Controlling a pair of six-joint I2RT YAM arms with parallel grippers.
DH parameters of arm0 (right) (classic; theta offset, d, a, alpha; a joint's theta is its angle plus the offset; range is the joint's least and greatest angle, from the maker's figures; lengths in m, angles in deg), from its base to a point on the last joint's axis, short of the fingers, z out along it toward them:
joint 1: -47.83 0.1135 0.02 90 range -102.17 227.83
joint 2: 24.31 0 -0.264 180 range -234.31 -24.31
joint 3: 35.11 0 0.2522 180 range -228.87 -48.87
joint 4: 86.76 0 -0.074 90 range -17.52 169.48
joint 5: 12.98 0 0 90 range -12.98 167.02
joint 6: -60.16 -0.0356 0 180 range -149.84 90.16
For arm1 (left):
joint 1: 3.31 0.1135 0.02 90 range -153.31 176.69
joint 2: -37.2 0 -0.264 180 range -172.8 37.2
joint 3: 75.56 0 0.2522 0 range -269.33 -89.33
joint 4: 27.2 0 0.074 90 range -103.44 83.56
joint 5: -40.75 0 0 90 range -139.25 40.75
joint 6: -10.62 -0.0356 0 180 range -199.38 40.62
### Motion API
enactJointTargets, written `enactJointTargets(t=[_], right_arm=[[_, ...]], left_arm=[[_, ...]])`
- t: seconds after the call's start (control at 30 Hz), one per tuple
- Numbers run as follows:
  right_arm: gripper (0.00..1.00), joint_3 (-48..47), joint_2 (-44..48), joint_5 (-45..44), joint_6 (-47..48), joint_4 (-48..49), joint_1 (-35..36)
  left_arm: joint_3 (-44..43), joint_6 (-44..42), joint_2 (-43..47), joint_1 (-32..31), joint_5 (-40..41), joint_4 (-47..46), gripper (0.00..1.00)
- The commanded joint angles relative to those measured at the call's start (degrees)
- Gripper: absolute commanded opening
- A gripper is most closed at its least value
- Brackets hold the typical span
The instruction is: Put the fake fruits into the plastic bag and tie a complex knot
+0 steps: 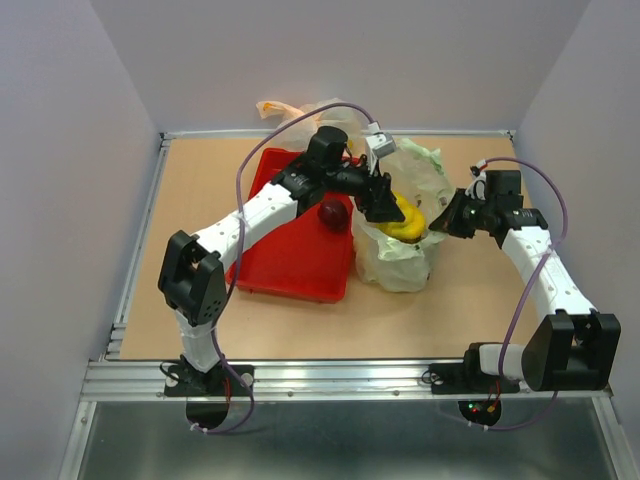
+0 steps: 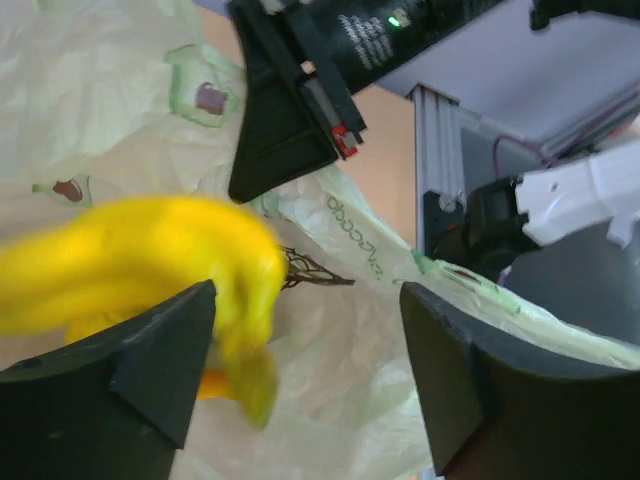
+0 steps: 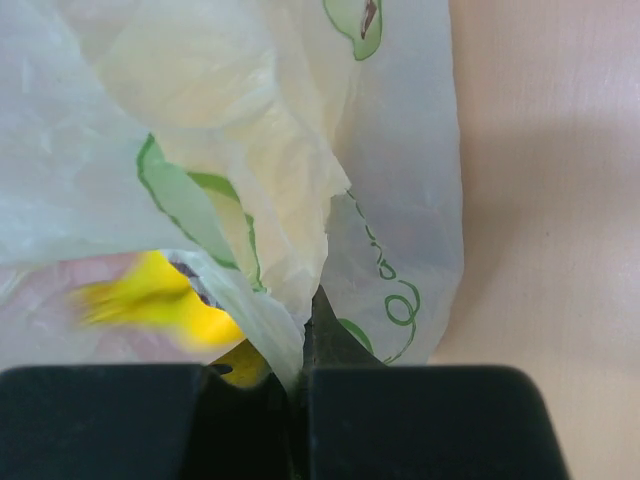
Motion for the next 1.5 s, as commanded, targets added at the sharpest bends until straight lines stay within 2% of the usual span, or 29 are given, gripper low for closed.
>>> enactJointTargets(t=[0.0, 0.1, 0.17, 0.2, 0.23, 0.27, 0.37, 0.4, 0.43, 0.5, 0.63, 0.7, 0.83, 0.97, 1.47], right_arm=[[0.0, -3.44, 0.99, 0.13, 0.84, 1.4, -0.28], [0.0, -3.88, 0.55, 0.04, 1.01, 1.4, -0.19], [0.0, -4.32, 0.11, -0.14, 1.1, 1.4, -0.19], [0.0, -4.41, 0.02, -0.23, 1.1, 1.4, -0.19], [0.0, -4.49, -0.06, -0.23, 1.01, 1.4, -0.28], [0.0, -4.5, -0.24, -0.4, 1.01, 1.4, -0.19], [0.01, -4.49, -0.24, -0.49, 1.01, 1.4, -0.19], [0.0, -4.32, -0.33, -0.49, 1.1, 1.4, -0.28], [0.0, -4.32, -0.24, -0.58, 1.1, 1.31, -0.19], [0.0, -4.23, -0.5, -0.58, 1.36, 1.31, -0.19], [0.0, -4.14, -1.12, -0.84, 1.36, 1.31, -0.19], [0.0, -4.23, -1.12, -1.1, 1.45, 1.31, -0.19], [0.0, -3.8, -0.94, -1.28, 1.28, 1.22, -0.19], [0.0, -3.62, -0.59, -1.46, 1.28, 1.22, -0.19], [0.0, -3.18, -0.24, -1.72, 1.28, 1.13, -0.19]], left_arm=[[0.1, -12.55, 9.82, -1.54, -2.52, -0.21, 0.9], [0.46, -15.9, 12.55, -0.32, -4.46, 3.05, 0.91], [7.44, -10.4, 17.02, 3.53, -3.5, -1.75, 0.91], [7.49, -6.8, 18.95, 5.38, -2.45, -5.78, 0.91], [13.76, 0.72, 22.98, 7.4, -1.31, -13.65, 0.91], [16.95, 3.32, 24.76, 9.77, 0.01, -17.21, 0.91], [23.57, 4.74, 28.99, 15.41, 13.08, -16.82, 0.96], [24.1, 5.01, 28.99, 15.6, 22.25, -15.24, 0.96], [23.93, 5.19, 27.77, 15.6, 26.44, -10.62, 0.97], [23.75, 4.75, 25.66, 15.6, 30.42, -7.94, 0.99], [24.73, 5.44, 18.46, 15.6, 32.01, -7.68, 0.99], [22.1, 8.86, 14.86, 15.6, 35.86, -5.05, 0.99], [13.15, 21.32, 4.15, 15.51, 42.2, 6.18, 0.99], [6.45, 27.58, -3.6, 15.33, 45.63, 14.65, 0.99], [5.91, 35.16, -9.41, 12.79, 41.24, 11.05, 0.99]])
